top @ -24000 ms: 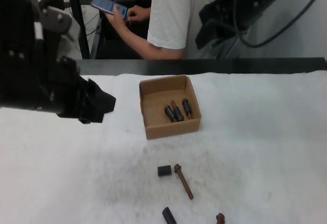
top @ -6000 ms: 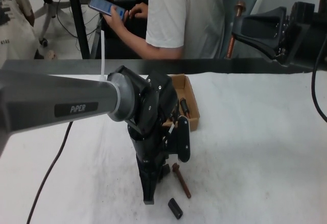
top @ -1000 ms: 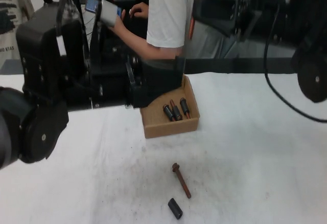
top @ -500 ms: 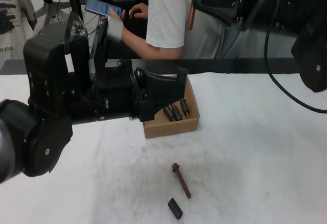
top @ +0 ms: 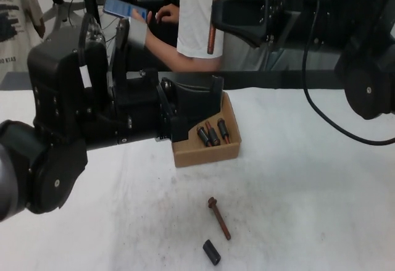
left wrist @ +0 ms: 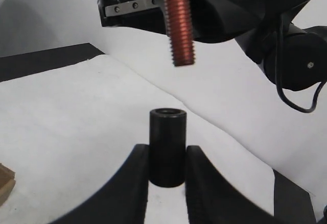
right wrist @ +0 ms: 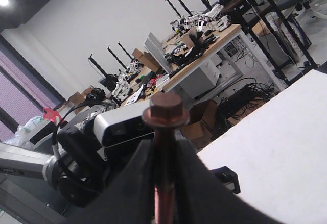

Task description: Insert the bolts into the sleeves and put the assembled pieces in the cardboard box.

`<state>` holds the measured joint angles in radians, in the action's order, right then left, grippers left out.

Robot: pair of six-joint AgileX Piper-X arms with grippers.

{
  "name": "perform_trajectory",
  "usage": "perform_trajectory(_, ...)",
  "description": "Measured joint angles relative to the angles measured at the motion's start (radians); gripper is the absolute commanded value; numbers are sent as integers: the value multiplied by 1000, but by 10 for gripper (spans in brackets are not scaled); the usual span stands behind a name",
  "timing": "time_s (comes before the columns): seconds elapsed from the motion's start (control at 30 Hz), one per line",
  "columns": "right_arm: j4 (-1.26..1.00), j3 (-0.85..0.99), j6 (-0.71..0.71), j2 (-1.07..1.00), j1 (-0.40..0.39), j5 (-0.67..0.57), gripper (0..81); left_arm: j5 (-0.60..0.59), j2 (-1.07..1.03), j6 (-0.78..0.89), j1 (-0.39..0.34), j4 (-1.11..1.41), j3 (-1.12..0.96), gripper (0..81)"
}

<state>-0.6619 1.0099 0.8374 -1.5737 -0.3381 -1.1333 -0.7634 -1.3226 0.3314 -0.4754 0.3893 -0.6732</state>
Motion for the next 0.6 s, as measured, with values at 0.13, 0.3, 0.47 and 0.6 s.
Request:
perform_trajectory(0.13, 0, 0, 0, 0, 0, 0, 8, 2, 0, -1, 30, 0, 0, 3)
perform_trajectory(0.3, 0, 0, 0, 0, 0, 0, 8, -1, 0, 5, 45, 32, 0, 3)
perform_trajectory(0.47, 0, 0, 0, 0, 0, 4, 8, -1, 0, 18, 45, 60, 0, 3)
perform_trajectory(0.6, -2, 0, 0, 0, 0, 4, 8, -10, 0, 20, 45, 60, 0, 3)
